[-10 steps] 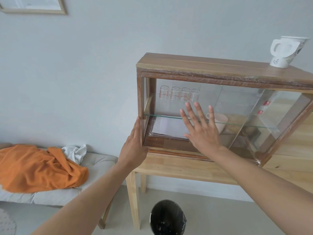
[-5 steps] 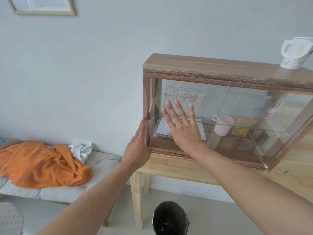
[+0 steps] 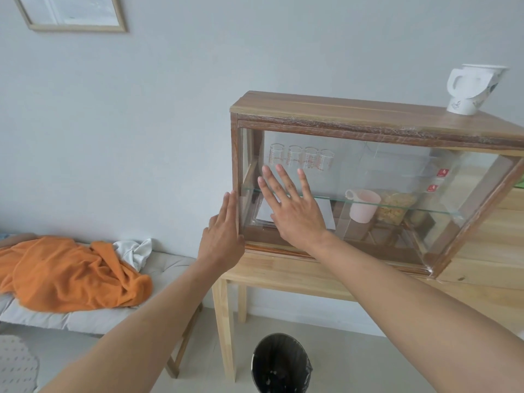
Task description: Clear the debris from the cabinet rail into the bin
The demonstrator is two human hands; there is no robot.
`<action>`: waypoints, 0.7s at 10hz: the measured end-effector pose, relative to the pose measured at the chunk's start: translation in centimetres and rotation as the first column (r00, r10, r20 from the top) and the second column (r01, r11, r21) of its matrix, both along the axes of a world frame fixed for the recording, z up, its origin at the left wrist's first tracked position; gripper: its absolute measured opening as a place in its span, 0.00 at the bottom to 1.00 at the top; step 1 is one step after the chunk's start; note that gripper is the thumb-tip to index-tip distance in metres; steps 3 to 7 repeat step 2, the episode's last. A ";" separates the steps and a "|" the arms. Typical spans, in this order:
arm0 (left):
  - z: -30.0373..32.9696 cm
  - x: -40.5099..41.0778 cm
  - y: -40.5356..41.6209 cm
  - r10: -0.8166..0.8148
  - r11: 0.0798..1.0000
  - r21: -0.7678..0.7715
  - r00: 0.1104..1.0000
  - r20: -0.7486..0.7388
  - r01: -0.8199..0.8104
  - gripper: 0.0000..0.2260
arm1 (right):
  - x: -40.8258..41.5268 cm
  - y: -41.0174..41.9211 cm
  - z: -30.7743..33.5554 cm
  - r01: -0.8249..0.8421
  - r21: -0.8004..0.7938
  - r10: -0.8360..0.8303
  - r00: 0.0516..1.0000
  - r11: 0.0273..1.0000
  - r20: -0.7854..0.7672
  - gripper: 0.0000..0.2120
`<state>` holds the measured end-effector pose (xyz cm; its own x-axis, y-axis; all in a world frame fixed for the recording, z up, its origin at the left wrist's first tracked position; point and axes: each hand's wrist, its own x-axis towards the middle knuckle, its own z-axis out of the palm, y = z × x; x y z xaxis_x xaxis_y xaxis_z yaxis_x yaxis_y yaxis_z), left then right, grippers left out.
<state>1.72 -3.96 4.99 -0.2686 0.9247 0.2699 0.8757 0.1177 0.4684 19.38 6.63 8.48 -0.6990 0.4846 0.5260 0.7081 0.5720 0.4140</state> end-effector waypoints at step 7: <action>4.2 2.6 -1.3 -0.051 0.996 -0.078 0.990 -0.134 0.041 0.43 | 9.2 -6.1 0.9 0.239 -0.258 -0.269 0.959 0.936 -0.089 0.26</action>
